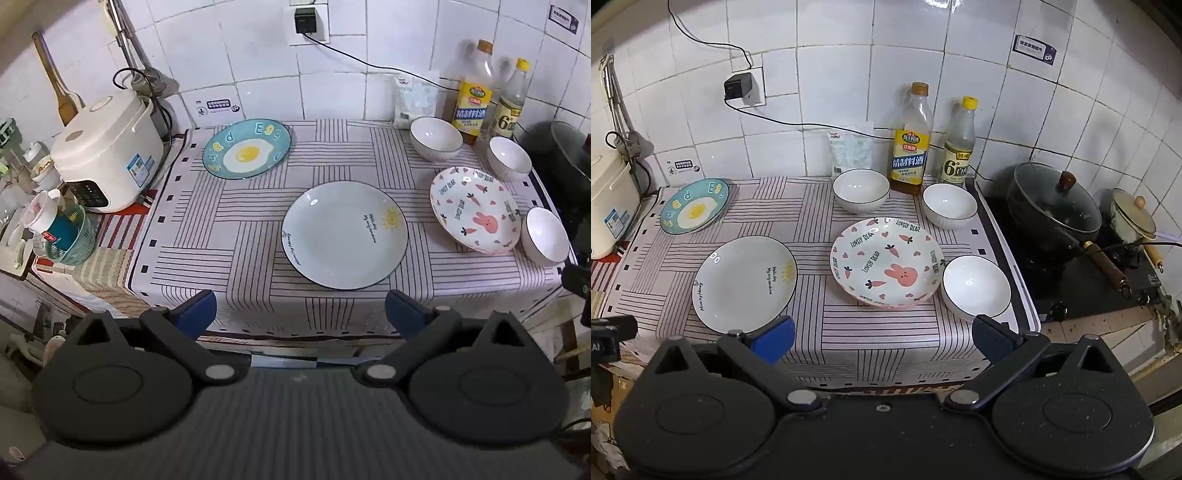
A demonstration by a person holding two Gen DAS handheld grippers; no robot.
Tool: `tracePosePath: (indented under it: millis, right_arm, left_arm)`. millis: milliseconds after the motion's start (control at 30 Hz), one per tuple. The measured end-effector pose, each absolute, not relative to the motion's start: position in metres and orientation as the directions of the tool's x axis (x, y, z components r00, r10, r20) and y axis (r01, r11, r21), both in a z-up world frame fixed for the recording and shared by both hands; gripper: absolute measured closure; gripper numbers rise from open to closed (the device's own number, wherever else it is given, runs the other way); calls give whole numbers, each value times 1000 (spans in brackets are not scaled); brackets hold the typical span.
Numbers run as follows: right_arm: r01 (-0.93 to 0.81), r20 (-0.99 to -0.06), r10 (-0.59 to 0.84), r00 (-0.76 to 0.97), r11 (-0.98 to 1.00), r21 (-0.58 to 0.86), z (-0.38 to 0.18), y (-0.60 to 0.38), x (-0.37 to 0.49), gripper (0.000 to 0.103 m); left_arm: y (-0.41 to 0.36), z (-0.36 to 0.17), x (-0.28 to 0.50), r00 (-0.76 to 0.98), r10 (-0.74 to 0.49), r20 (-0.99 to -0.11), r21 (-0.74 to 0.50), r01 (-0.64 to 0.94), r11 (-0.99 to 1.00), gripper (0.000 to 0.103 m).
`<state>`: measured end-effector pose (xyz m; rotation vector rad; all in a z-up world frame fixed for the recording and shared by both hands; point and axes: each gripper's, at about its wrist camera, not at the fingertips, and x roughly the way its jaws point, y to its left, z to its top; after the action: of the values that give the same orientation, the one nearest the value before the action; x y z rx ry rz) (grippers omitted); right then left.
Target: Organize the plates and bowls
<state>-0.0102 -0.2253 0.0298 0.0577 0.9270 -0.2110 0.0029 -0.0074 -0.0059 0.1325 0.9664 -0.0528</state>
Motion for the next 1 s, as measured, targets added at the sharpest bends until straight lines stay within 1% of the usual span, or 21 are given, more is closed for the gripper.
tracePosePath:
  millis: [600,1000]
  right_arm:
    - [203,-808,-163,566,978,-56,26,-225,-6,0]
    - [184,-791,-163,590,981,-65,28,-222,-13,0]
  left_arm:
    - [-9,-18,3,541,-28,-841,60,143,988,3]
    - [-5,-14,-1,594,-31,-803,47,115,992,2]
